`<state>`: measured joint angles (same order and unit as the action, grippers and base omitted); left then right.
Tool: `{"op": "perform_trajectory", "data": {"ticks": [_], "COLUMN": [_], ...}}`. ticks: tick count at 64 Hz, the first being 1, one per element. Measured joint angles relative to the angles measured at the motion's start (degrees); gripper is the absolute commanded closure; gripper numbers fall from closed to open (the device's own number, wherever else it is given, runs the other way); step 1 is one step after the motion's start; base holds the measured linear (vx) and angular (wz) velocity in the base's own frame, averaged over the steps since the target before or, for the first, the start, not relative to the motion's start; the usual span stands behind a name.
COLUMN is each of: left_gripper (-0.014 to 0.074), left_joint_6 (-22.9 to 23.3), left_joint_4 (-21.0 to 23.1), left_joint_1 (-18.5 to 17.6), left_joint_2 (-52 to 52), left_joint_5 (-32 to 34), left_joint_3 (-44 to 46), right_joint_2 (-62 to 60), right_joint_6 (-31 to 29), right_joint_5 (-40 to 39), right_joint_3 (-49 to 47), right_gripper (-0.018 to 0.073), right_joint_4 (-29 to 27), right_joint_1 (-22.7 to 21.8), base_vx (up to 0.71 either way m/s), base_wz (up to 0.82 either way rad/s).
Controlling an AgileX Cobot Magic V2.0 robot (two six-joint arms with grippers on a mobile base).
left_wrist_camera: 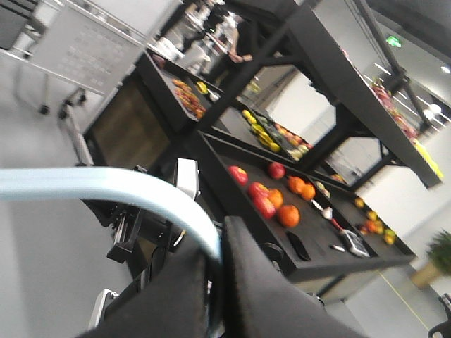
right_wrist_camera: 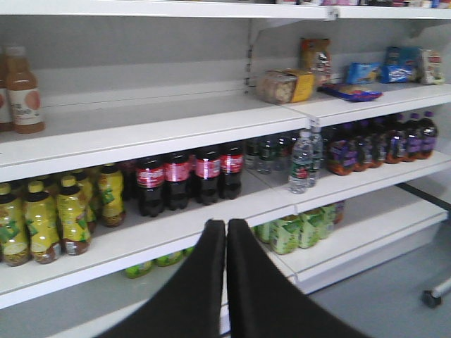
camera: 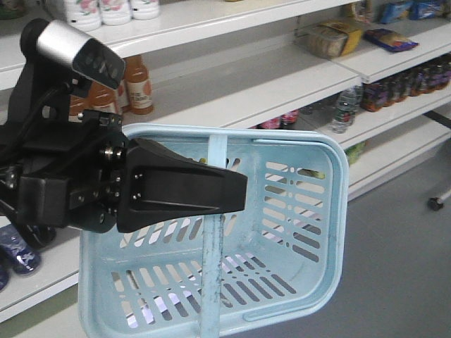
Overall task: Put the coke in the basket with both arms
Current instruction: 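Drive the base to another shelf while holding the basket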
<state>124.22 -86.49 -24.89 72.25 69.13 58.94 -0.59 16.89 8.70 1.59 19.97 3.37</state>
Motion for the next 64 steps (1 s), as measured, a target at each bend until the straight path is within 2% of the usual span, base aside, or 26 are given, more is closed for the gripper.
{"op": "perform_trajectory", "data": {"ticks": [64], "left_gripper": [0.0603], "left_joint_6": [0.00], "left_joint_4": [0.00], "left_joint_1": [0.00], "left_joint_2": [0.00], "left_joint_5": [0.00], "left_joint_3": [0.00], "right_joint_2": [0.00], "right_joint_6": [0.00], "right_joint_5": [0.00], "right_joint_3": [0.00], "right_gripper": [0.0564], "right_joint_4": [0.00], "right_joint_1": [0.00], "base_vx": [-0.07], "base_wz": [-0.58]}}
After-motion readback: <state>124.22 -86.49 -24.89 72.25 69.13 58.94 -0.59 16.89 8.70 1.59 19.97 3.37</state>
